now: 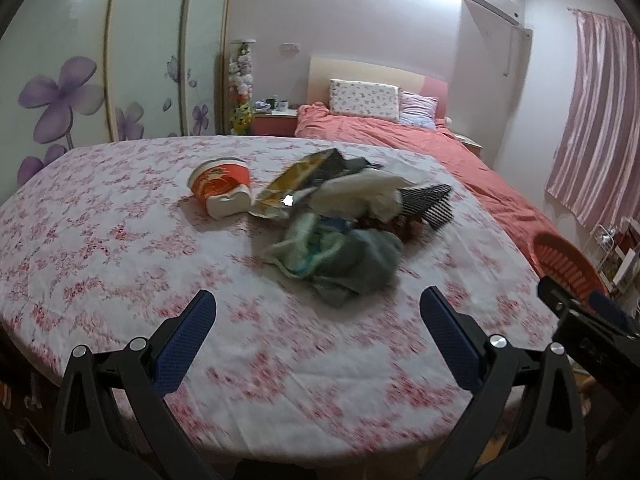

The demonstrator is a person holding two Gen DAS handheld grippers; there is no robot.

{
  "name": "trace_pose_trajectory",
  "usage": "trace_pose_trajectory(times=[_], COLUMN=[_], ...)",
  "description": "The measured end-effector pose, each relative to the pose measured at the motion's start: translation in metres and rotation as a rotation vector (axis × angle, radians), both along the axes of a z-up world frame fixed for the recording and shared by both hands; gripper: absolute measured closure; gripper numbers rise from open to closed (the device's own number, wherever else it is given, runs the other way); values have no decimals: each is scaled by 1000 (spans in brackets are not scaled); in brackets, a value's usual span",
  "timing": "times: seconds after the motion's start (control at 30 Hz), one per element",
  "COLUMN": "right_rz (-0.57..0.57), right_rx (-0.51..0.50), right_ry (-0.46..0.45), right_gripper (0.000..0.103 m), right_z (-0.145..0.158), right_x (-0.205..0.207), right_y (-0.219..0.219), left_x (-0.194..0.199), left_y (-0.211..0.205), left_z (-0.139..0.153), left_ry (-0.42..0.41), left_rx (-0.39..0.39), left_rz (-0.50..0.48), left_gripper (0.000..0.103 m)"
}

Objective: Collect trash
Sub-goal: 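Move left tool toward the red paper cup while right tool approaches the clear plastic tray, then close left tool on the red paper cup while right tool grasps the clear tray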

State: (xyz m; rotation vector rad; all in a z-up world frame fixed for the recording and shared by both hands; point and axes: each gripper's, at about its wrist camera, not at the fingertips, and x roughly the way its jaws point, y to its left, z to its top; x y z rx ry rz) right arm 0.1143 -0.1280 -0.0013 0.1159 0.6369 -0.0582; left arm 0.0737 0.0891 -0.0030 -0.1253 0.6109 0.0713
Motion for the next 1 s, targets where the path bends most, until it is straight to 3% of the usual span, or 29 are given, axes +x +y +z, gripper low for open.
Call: trace_pose_trajectory(times=[0.17, 0.33, 0.6, 0.83, 1.0], right_rz=[21, 21, 30, 42, 45], right_rx=[25, -12, -9, 25, 32], right_ry=[62, 112, 167, 210, 195], right_gripper=[4, 4, 4, 27, 29], right_z=[-13, -26, -36, -45, -44], right_x=[35, 64, 83, 92, 88], right_y=[12, 23, 19, 17, 16], left_x=[10, 21, 57, 97, 128], left_y=[16, 28, 59, 89, 102], left_z=[-2, -5, -6, -1, -8], left_ry=[7, 16, 67, 82, 134], left_rx=[3, 21, -5, -4, -13], left_rz=[22, 29, 23, 61, 97], left_gripper=[2, 2, 2, 2, 2])
